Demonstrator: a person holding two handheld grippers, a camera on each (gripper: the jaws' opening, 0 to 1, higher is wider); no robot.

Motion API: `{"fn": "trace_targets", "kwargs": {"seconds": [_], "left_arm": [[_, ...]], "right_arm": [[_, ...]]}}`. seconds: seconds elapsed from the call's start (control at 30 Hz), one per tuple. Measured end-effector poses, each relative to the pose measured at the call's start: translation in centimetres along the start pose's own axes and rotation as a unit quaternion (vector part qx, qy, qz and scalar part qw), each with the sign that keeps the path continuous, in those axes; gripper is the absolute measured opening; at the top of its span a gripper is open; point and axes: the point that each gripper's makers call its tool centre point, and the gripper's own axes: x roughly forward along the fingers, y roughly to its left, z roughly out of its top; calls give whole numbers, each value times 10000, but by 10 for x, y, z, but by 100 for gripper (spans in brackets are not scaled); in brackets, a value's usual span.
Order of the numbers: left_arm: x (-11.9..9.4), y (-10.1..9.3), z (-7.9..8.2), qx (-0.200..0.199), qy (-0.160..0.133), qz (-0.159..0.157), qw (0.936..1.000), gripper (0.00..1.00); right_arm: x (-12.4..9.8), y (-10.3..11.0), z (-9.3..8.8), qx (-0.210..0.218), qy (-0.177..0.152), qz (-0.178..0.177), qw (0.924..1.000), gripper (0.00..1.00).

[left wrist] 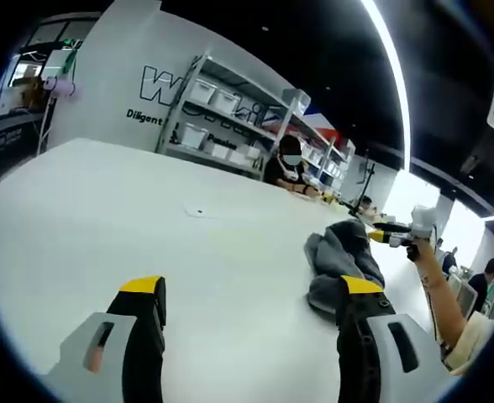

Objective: Fold the towel on the table until its edges align and the towel forms a compact rectangular stack.

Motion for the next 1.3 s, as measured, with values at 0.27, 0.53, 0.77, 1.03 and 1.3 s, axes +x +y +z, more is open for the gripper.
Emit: {"fn": "trace_targets", "kwargs": {"seconds": [0.27,0.53,0.77,1.03,1.3], "left_arm": [[2,1,-1,-7,34,6,10000,81],[-1,-11,-2,81,14,-100,9999,81],[-1,-14,-3,122,24,-114,9999,81],[4,-13,-3,271,185,-147,9994,81],[1,-26,-7,410,183,-225,9987,82]], "right_arm": [[-16,44,7,-190,-171,507,9984,55],[-12,90,-7,118,-80,1106,9938,62],[-30,105,-14,563,-273,1522,9864,70],[-28,111,-14,547,-292,1843,9809,83],[-32,122,-5,535,-423,1997,9775,96]]}}
